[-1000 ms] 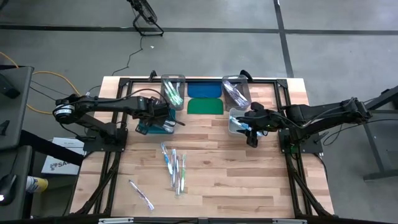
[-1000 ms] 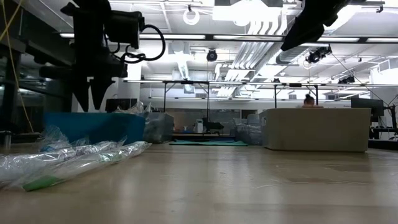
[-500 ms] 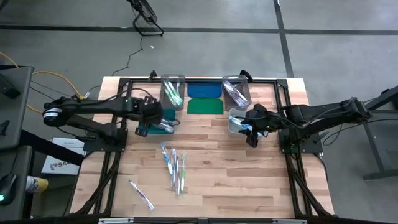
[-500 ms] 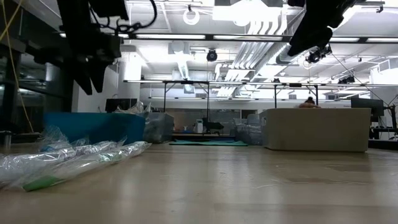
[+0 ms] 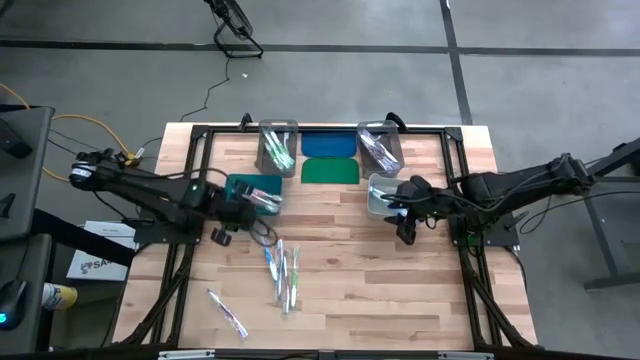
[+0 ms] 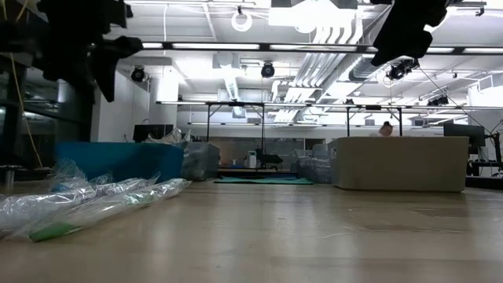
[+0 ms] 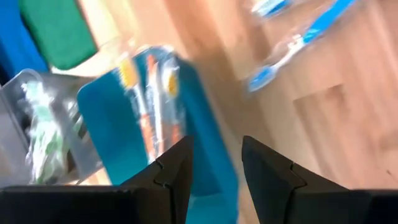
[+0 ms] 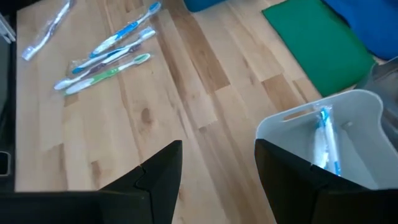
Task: Pick & Place Toothbrushes
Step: Put the violet toothbrush into the right black bin
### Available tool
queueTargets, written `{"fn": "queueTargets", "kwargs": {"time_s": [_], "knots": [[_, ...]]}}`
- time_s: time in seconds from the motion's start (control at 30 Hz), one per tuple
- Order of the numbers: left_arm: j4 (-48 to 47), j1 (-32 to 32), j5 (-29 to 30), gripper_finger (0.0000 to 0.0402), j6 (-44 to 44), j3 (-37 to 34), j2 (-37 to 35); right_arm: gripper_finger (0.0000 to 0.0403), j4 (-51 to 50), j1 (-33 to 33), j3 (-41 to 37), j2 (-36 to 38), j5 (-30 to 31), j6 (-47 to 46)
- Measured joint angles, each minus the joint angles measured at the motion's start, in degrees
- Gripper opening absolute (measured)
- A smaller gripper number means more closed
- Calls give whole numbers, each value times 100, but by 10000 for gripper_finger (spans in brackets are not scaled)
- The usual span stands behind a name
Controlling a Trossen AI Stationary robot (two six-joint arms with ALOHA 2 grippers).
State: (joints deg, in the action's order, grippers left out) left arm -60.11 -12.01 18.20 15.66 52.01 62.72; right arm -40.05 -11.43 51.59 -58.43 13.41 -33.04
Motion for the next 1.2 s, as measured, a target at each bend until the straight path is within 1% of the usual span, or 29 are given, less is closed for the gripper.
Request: {"fn": "queueTargets", "kwargs": {"time_s": [0.07, 0.17, 0.3, 0.47, 0.73, 0.97, 1.2], "knots": [[1, -277, -22, 132, -186, 0, 0, 195, 2, -86, 0, 0, 20, -150], [3, -676, -258, 132, -422, 0, 0, 195, 46, -234, 0, 0, 22, -348], [69, -1229, -586, 132, -706, 0, 2, 195, 235, -510, 0, -42, 227, -512], [92, -1938, -701, 132, -856, 0, 4, 195, 522, -880, 0, -213, 401, -646], [537, -2885, -745, 132, -912, 0, 24, 195, 1013, -1401, 0, -791, 506, -1410], [608, -3554, -863, 132, -993, 0, 394, 195, 1763, -1715, 0, -1362, 472, -1765], [678, -3988, -1124, 132, -1031, 0, 922, 195, 2452, -1926, 0, -1666, 502, -1818]]}}
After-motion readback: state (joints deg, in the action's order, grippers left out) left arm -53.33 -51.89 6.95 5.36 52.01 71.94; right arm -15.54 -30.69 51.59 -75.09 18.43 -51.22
